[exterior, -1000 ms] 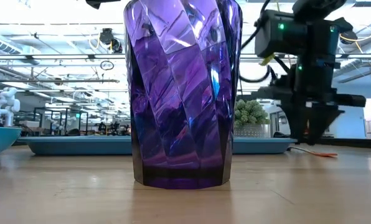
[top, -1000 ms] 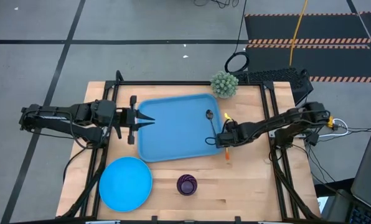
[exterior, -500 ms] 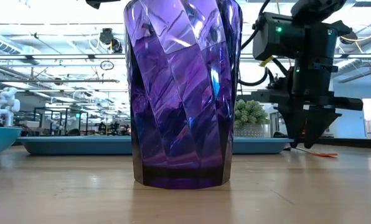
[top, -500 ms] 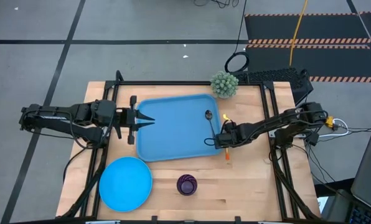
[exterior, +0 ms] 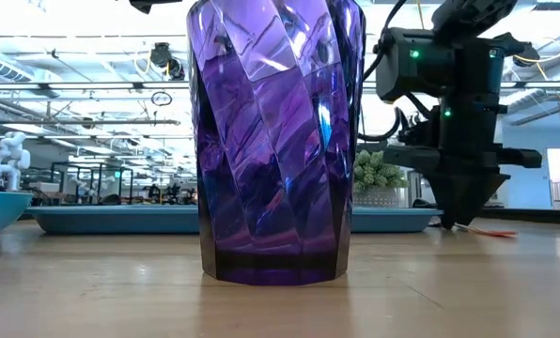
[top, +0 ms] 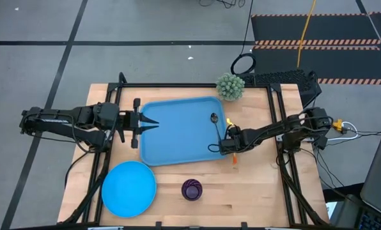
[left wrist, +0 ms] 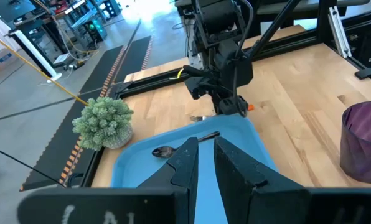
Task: Pick and place plate/cup/fork/spoon on tray
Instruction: Put the orange fork onto the left side of the black spoon on the tray
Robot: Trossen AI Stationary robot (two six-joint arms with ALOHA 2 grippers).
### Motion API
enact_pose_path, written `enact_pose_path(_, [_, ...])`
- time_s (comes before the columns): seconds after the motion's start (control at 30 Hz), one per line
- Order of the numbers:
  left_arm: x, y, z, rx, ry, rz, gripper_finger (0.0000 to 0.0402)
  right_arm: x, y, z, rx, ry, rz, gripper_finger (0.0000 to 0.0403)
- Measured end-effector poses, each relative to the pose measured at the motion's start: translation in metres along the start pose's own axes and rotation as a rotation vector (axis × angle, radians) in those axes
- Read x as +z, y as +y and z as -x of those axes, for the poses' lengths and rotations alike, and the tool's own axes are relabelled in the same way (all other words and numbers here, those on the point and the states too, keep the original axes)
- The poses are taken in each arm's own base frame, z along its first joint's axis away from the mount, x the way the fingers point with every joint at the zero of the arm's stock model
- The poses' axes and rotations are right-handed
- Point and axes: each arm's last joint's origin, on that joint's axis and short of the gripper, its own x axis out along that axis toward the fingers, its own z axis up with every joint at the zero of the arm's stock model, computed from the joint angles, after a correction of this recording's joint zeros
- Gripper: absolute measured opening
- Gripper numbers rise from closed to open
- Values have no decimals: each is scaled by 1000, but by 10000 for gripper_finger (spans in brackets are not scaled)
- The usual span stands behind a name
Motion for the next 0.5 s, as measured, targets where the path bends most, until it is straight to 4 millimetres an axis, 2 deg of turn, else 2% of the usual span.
enact_pose_path(0.13, [0,0,0,2,-2,-1,56,1,-6,2,-45,9,40,9])
enact_pose_path(0.4, [1,0,0,4,-8,0,56,6,-22,12,-111,5,84,2])
enact_pose_path(0.5, [2,1,0,7,-18,2,56,10,-24,27,-93,-33,72,1])
